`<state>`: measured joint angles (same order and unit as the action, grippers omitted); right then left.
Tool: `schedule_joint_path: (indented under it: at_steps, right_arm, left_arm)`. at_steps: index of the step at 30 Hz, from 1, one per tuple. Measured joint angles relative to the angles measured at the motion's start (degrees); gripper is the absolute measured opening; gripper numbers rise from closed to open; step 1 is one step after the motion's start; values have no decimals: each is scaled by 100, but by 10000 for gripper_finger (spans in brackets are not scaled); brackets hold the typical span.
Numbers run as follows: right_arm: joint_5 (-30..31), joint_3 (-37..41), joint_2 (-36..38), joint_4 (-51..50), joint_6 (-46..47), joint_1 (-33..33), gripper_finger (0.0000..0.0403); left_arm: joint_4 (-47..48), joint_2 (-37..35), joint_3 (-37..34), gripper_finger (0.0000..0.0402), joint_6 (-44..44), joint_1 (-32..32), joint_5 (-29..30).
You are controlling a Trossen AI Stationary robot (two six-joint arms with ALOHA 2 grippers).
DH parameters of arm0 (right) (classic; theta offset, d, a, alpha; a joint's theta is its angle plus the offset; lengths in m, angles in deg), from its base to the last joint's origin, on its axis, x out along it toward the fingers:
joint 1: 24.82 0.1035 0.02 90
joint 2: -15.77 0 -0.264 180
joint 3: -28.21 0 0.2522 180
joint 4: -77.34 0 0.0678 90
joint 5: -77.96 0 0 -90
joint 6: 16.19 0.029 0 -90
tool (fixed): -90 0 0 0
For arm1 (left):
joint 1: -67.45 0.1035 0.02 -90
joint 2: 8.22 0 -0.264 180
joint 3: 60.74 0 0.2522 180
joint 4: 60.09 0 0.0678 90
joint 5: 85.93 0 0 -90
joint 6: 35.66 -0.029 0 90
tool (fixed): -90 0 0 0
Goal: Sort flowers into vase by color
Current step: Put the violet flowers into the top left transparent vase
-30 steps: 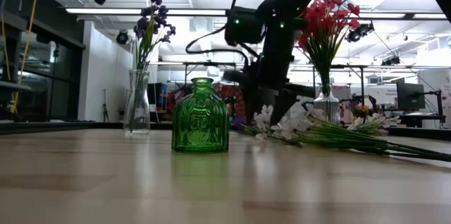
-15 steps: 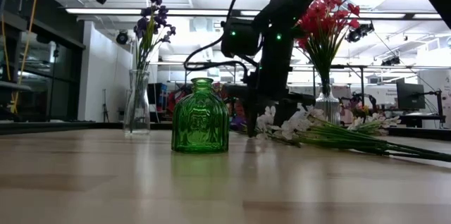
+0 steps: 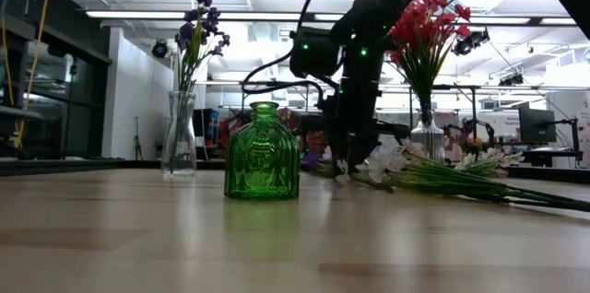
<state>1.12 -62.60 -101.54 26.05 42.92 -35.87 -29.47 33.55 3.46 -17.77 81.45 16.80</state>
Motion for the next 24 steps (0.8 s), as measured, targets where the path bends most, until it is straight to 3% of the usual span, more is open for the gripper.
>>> schedule_joint_path:
  at_steps: [4, 8, 14, 24]
  right_arm:
    - [17, 5, -2, 95, -282, -2, 9]
    - [-185, -112, 57, 154, -790, 73, 5]
    - [-1003, -636, 554, 879, -2156, 283, 2]
    - [-979, -840, 1676, 963, -2970, 247, 0]
  left_arm:
    - [-61, -1, 2, 197, -7, 0, 57]
    - [-84, -121, 2, 197, -7, 1, 182]
    - [-459, -539, 4, 197, -17, 169, 217]
    - [-524, -1141, 4, 197, 1, 363, 217]
